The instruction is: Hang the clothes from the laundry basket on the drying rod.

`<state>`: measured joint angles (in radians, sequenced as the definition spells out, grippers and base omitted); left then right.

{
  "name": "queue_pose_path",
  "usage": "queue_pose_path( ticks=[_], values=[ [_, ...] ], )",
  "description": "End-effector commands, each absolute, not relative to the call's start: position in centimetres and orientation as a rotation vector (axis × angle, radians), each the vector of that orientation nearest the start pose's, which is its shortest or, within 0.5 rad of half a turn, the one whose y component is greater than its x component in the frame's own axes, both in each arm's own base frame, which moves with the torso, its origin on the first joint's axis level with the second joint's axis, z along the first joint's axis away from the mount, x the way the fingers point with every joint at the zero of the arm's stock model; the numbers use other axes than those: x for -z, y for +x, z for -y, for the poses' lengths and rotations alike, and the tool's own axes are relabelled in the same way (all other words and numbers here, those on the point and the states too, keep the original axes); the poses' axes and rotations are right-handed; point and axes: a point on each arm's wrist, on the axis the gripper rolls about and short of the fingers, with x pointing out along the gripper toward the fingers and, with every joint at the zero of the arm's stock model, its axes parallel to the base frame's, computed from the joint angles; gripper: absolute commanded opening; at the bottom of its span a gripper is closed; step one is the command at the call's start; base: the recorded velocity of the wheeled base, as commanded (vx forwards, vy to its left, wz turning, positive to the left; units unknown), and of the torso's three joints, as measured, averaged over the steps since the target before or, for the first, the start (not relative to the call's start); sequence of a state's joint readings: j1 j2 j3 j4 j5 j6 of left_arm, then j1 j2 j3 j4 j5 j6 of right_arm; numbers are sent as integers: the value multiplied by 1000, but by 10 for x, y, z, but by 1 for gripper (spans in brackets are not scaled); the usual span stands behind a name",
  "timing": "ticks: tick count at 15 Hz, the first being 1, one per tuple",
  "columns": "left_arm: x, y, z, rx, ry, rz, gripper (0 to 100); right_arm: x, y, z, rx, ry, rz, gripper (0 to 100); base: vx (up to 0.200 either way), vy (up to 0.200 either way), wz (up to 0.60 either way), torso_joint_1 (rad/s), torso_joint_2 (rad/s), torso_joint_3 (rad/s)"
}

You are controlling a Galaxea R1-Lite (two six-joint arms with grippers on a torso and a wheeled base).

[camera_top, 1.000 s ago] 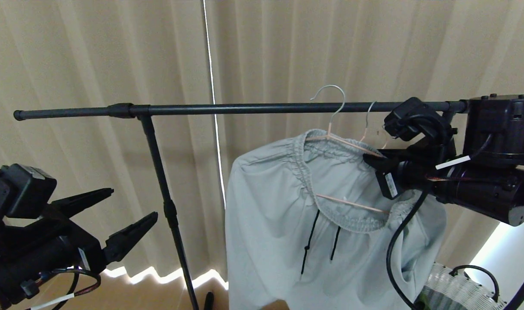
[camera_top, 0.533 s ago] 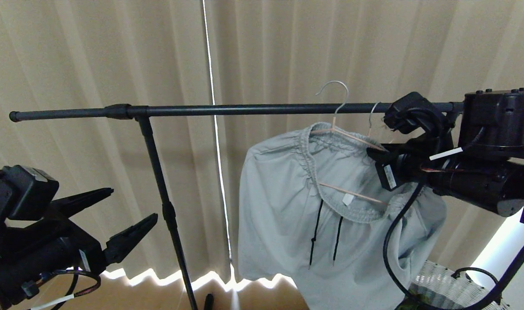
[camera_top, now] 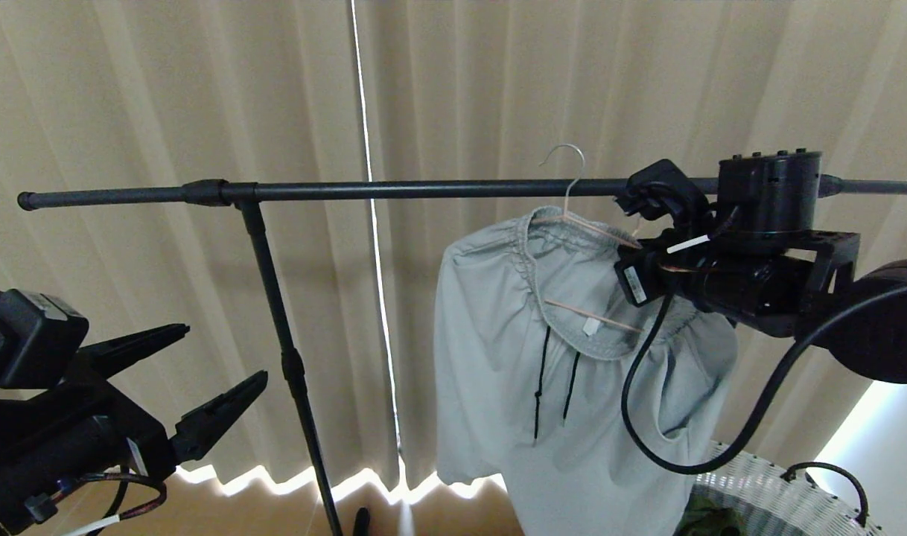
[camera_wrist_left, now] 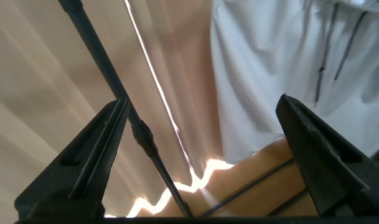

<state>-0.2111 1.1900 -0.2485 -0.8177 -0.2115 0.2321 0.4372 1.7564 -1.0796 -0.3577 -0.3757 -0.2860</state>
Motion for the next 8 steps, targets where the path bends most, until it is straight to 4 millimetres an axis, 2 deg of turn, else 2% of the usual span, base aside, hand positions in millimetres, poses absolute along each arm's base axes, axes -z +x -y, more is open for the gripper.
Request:
queue_pose_path(
  ticks=[1, 8],
  values=[
    [-172, 146, 36, 432, 228, -56, 100, -200, 318, -137, -99, -424, -319, 0, 0, 0, 0, 0, 0, 0],
    [-173, 144, 36, 431, 242, -44, 100, -194, 324, -140, -102, -430, -330, 0, 0, 0, 0, 0, 0, 0]
  ],
)
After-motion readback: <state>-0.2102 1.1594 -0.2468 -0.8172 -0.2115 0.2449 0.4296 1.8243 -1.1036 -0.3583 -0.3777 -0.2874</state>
